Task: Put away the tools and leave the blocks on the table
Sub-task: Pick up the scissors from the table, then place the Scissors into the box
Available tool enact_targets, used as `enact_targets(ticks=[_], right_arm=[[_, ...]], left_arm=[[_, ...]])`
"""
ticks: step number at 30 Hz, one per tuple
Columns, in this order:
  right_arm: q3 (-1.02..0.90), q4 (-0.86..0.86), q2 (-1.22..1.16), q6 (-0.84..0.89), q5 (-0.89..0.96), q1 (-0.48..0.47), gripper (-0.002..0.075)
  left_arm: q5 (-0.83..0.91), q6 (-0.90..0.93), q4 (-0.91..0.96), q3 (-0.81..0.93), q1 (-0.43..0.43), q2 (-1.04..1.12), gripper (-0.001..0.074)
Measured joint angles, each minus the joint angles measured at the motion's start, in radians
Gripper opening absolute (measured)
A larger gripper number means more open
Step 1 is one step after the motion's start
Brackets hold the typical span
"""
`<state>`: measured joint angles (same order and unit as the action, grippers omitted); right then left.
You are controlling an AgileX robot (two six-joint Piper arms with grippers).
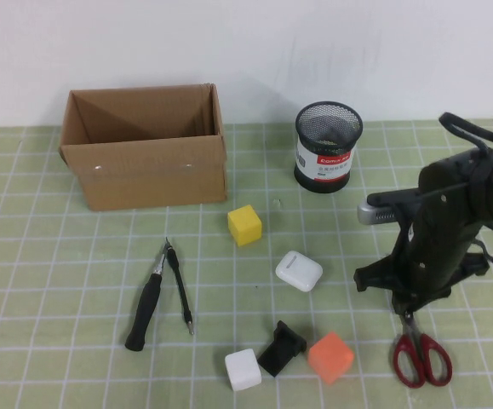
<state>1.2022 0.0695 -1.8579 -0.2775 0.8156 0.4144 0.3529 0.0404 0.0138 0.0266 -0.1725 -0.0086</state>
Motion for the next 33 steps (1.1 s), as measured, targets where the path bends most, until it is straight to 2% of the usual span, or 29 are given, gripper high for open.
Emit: enact_targets(ticks=[10, 15, 18, 27, 33], right_arm=[[0.348, -0.005, 0.0, 0.062, 0.014, 0.049, -0.0007], [0.515, -0.002, 0.0, 0.11, -0.092, 0.12, -0.0007], [0.578, -0.002, 0.0, 0.115, -0.238, 0.165, -0.0007], [0.597, 0.001, -0.05, 0.154, -0.88, 0.239, -0.0007], [0.599, 0.017, -0.121, 0.217, -1.028, 0.256, -0.0001]], left_arm=[[0.0, 0.0, 0.0, 0.0, 0.0, 0.0, -0.0003], [0.0, 0.0, 0.0, 0.0, 0.0, 0.0, -0.0003], [0.0, 0.0, 0.0, 0.0, 0.0, 0.0, -0.0003], [0.0, 0.0, 0.0, 0.0, 0.0, 0.0, -0.0003], [0.0, 0.0, -0.001, 0.0, 0.0, 0.0, -0.0003]])
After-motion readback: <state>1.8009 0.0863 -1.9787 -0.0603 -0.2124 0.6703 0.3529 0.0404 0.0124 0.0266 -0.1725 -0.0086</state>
